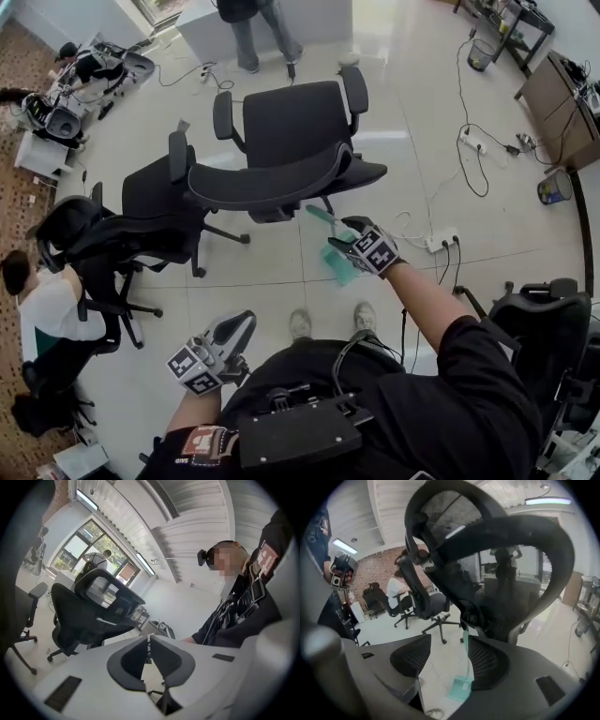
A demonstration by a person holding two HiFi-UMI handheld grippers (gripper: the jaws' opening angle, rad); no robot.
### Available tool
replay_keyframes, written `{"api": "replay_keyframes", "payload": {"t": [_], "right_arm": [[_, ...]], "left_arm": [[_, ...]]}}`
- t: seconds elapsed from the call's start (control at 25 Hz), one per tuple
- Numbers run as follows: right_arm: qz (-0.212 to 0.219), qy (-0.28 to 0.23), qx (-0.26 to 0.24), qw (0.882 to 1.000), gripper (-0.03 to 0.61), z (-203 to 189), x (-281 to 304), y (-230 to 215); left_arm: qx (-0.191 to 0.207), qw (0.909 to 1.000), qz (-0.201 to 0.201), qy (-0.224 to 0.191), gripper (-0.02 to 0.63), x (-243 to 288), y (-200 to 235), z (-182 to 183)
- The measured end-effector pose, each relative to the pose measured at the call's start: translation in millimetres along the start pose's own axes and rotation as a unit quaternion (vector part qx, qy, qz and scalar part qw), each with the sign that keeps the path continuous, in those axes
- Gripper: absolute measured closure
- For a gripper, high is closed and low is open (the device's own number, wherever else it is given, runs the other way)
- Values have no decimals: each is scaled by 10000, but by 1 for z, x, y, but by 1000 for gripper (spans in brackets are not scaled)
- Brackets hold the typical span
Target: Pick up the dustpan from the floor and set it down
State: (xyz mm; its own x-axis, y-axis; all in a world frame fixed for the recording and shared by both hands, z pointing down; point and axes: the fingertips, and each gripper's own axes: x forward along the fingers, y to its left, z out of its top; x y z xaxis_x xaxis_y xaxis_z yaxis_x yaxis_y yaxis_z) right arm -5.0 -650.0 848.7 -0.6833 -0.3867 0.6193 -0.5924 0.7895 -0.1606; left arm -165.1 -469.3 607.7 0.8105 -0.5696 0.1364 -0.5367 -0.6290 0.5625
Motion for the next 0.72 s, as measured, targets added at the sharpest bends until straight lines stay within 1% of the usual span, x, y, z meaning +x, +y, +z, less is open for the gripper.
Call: {"api": "replay_keyframes", "payload": {"t": [0.04, 0.12, 0.2, 0.28, 0.4, 0.52, 0.64, 0.68, 0.72], "right_arm": [[-78, 139, -82, 9998, 307, -7, 28, -6], [-314, 398, -255, 9984, 307, -17, 83, -33], [-575, 632, -344, 9958, 290, -28, 125, -62], [-711, 855, -292, 9934, 290, -47, 155, -75], [-789, 1113, -256, 9903, 282, -73, 194, -82], [-859, 1282, -319, 9875, 282, -89, 224, -94], [-818, 1378, -317, 9866, 282, -100, 243, -99], [-821, 1407, -328, 9861, 298, -104, 250, -101], [-869, 1425, -356, 9853, 339, -107, 255, -103]], "left_arm": [[-31, 10000, 61, 32, 591, -8, 20, -3], [-31, 9999, 153, 32, 591, -18, 63, -3], [-18, 9997, 243, 35, 591, -24, 96, -2], [-73, 9991, 406, 72, 591, -34, 111, -7], [-206, 9975, 664, 114, 591, -55, 129, -20], [-308, 9960, 821, 150, 591, -71, 149, -31], [-398, 9943, 963, 211, 591, -83, 159, -42], [-427, 9937, 1006, 235, 591, -86, 163, -45], [-454, 9932, 1042, 254, 591, -90, 168, -49]]}}
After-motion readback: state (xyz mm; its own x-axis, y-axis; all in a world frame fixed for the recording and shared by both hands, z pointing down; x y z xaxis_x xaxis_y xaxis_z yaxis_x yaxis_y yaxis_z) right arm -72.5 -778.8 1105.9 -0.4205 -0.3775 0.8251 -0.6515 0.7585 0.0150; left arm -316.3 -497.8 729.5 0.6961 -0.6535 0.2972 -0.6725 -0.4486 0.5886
